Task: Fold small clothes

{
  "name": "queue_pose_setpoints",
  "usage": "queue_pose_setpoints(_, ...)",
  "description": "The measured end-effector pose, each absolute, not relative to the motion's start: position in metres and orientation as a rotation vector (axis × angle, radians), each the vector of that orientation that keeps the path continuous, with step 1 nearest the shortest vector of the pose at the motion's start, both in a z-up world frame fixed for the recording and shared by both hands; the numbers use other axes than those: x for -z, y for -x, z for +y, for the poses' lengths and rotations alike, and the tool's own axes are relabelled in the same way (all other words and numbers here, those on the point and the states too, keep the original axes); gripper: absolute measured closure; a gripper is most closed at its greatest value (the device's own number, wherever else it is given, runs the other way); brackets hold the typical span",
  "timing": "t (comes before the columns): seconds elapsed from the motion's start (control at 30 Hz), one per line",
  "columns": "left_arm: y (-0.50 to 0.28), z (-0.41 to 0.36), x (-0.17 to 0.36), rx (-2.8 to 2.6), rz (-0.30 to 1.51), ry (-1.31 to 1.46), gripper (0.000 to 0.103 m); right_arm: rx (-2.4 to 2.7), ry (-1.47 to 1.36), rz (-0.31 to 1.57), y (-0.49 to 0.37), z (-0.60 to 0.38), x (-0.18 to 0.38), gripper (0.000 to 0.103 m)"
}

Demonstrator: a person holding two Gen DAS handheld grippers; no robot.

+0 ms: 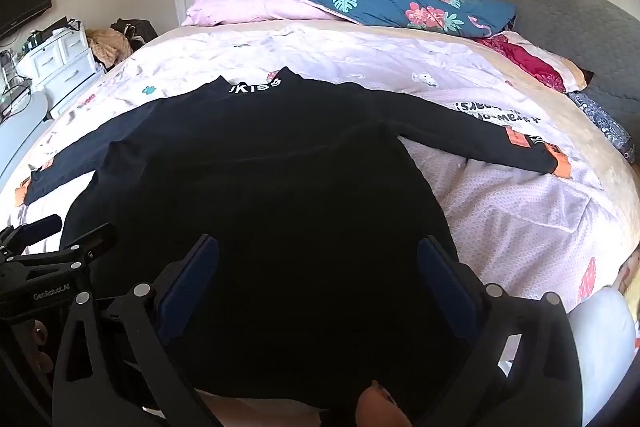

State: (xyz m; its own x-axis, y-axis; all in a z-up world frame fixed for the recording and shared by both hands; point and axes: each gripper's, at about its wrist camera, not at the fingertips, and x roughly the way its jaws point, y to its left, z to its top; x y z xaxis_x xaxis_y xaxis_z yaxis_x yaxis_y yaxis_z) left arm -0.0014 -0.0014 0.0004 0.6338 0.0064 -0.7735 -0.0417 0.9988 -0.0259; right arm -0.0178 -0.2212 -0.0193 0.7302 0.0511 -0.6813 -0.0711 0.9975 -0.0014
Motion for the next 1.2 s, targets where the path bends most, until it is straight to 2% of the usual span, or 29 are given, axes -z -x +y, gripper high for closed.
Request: queue_pose_setpoints(1.2, 0.0045, 0.0049, -0.0026, -0.030, 0.880, 0.047, 0.008, -0.055, 0.021, 0.755, 0.0192, -0.2242, 0.0218, 0.004)
